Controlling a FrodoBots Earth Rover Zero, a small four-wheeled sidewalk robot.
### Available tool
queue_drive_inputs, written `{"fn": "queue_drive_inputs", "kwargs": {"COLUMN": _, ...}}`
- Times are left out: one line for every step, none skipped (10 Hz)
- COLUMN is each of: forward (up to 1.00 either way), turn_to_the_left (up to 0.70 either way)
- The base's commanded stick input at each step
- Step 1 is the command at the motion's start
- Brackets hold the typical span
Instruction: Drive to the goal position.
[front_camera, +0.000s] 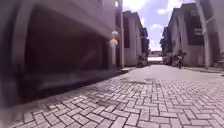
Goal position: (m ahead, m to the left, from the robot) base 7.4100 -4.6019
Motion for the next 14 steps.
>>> {"fn": "queue_drive_inputs", "kwargs": {"forward": 0.5, "turn_to_the_left": 0.0}}
{"fn": "queue_drive_inputs", "kwargs": {"forward": 0.5, "turn_to_the_left": 0.0}}
{"fn": "queue_drive_inputs", "kwargs": {"forward": 0.5, "turn_to_the_left": 0.0}}
{"fn": "queue_drive_inputs", "kwargs": {"forward": 0.5, "turn_to_the_left": 0.0}}
{"fn": "queue_drive_inputs", "kwargs": {"forward": 0.5, "turn_to_the_left": 0.0}}
{"fn": "queue_drive_inputs", "kwargs": {"forward": 0.5, "turn_to_the_left": 0.0}}
{"fn": "queue_drive_inputs", "kwargs": {"forward": 0.5, "turn_to_the_left": 0.0}}
{"fn": "queue_drive_inputs", "kwargs": {"forward": 0.5, "turn_to_the_left": 0.0}}
{"fn": "queue_drive_inputs", "kwargs": {"forward": 0.5, "turn_to_the_left": 0.0}}
{"fn": "queue_drive_inputs", "kwargs": {"forward": 0.5, "turn_to_the_left": 0.0}}
{"fn": "queue_drive_inputs", "kwargs": {"forward": 0.5, "turn_to_the_left": 0.0}}
{"fn": "queue_drive_inputs", "kwargs": {"forward": 0.5, "turn_to_the_left": 0.0}}
{"fn": "queue_drive_inputs", "kwargs": {"forward": 0.5, "turn_to_the_left": 0.0}}
{"fn": "queue_drive_inputs", "kwargs": {"forward": 0.5, "turn_to_the_left": 0.0}}
